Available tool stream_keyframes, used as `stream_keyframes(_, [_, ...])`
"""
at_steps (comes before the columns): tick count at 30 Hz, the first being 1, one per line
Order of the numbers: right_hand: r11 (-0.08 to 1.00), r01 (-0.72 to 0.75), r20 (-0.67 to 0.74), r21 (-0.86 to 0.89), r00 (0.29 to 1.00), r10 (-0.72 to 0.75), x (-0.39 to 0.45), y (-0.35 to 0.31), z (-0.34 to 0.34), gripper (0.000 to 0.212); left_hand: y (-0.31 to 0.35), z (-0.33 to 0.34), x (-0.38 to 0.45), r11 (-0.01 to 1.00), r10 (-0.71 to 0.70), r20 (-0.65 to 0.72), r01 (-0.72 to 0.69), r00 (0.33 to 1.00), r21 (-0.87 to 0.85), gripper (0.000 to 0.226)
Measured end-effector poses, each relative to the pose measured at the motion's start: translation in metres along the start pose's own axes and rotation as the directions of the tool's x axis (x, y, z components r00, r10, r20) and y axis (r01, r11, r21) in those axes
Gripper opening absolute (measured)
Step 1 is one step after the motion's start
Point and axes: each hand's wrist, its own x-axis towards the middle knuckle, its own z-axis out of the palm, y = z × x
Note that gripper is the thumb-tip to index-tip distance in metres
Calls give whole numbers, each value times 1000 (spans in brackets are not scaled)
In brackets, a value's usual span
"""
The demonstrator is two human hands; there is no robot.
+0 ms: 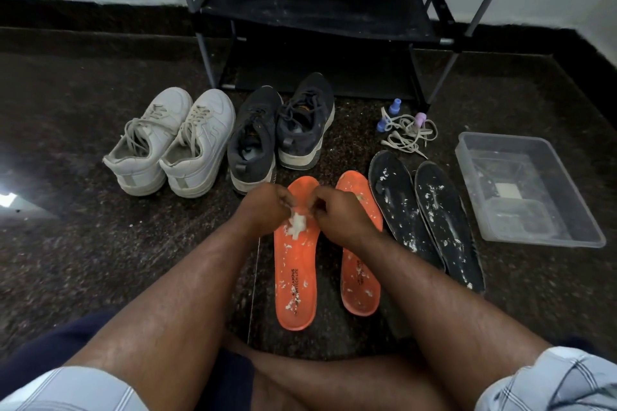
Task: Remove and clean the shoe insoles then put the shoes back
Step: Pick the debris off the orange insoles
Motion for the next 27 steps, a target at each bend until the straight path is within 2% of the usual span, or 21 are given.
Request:
stream_keyframes(2, [979,80,118,-185,991,-58,-4,2,3,23,2,-1,-2,998,3,-55,1,999,69,22])
stream_keyframes(4, [952,112,182,-284,981,-61,-6,3,7,22,3,-1,-5,993,28,-16,-26,999,112,17])
stream_keyframes(6, [948,85,177,-308,984,-31,-6,2,6,22,4,2,-7,981,61,96,-77,993,176,15])
stream_keyframes(8, [944,80,184,-319,983,-21,-5,2,5,21,1,9,-9,953,76,154,-117,985,279,24])
stream_keyframes(11, [933,90,212,-348,977,-15,-6,0,5,23,-4,12,-9,925,91,64,-108,994,365,26])
stream_keyframes(15, [928,91,219,-360,976,-11,-7,-1,6,24,-7,3,-10,922,84,-78,-47,993,383,21])
stream_keyframes(20, [913,107,226,-394,974,-16,-9,-6,7,22,-7,3,-15,916,2,129,-54,992,398,20])
stream_keyframes(22, [906,120,235,-406,972,-23,-9,-6,7,22,-9,5,-15,912,19,93,-55,995,407,23])
stream_keyframes(25, [897,132,247,-422,969,-26,-10,-5,7,22,-11,5,-12,911,66,-43,-43,997,411,24])
stream_keyframes(27, [887,144,253,-438,967,-32,-10,-6,6,23,-9,3,-11,921,57,-18,-46,998,386,24])
